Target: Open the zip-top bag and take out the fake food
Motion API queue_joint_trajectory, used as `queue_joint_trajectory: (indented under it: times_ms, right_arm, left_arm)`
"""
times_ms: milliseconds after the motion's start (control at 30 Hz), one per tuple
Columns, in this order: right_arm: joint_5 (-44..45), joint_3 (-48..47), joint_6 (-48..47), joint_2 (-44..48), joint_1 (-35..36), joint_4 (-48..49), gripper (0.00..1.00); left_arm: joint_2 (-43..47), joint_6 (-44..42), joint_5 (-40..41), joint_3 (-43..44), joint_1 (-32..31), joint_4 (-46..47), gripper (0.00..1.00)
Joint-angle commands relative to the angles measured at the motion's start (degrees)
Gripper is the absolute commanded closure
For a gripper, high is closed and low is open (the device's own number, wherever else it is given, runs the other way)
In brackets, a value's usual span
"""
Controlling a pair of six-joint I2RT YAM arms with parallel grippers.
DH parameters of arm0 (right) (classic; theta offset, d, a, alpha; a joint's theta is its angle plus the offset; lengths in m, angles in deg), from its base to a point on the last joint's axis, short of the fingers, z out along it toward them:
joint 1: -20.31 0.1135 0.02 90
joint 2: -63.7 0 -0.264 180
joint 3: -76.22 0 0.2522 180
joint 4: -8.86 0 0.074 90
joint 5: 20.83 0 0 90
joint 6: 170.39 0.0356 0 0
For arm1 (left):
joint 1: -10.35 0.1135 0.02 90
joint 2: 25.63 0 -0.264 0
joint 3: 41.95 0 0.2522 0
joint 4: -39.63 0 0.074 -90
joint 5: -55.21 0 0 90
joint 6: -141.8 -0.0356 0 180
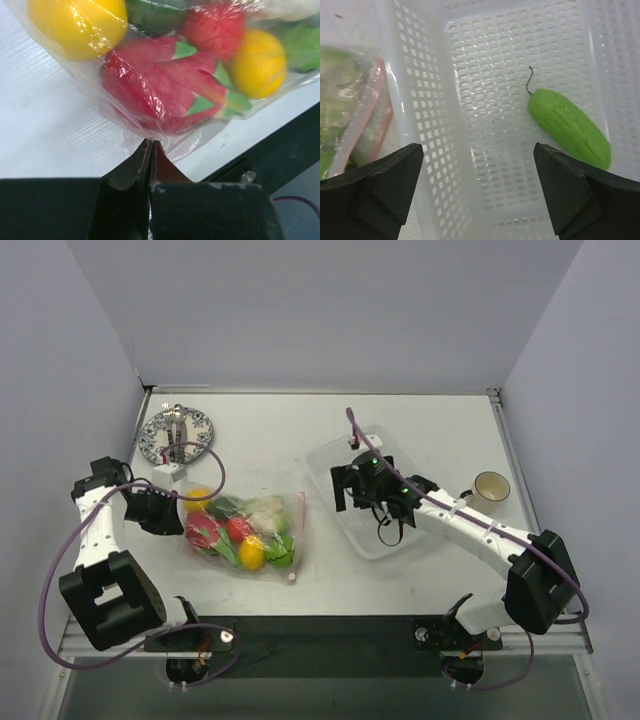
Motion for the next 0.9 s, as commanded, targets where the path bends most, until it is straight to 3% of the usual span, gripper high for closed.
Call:
queue_joint_trajectory:
  times_ms: [0,67,133,200,433,633,867]
  right_arm:
    - [-20.98,3.98,8.9,3.94,-9.72,8.25,0.0]
    - [-22.98,6.82,6.3,6.23,-5.55,13.48,0.0]
    - [-4.8,3.86,-4.45,6.6,3.24,9.64,0.0]
    - [1.45,0.87,-8.03,3.45,10.79,5.77,0.0]
    - [1.82,2.25,-13.58,0.71,18.73,11.73,0.0]
    - [-3.79,5.69,-15.08,-1.14,20.5,19.3,0.23]
    - [-8.27,6.57,-15.43,0.26,29.01,22.2,0.38]
  left_arm:
    - [-3.41,1.65,6.37,-4.43,1.06,12.23,1.0]
    - [-5.69,2.19,9.44,-6.36,0.98,17.66,1.0]
    - [-7.28,3.24,11.73,-7.25,0.28,21.19,1.0]
    - [-9.82,3.68,14.9,-7.86,-0.34,25.5,1.0]
    - [-15.72,5.35,24.04,-9.01,-3.85,35.27,1.0]
    - [-15.2,6.76,26.94,-10.32,-8.25,34.66,1.0]
    - [-11.77,8.87,30.28,-11.82,-12.12,32.11,1.0]
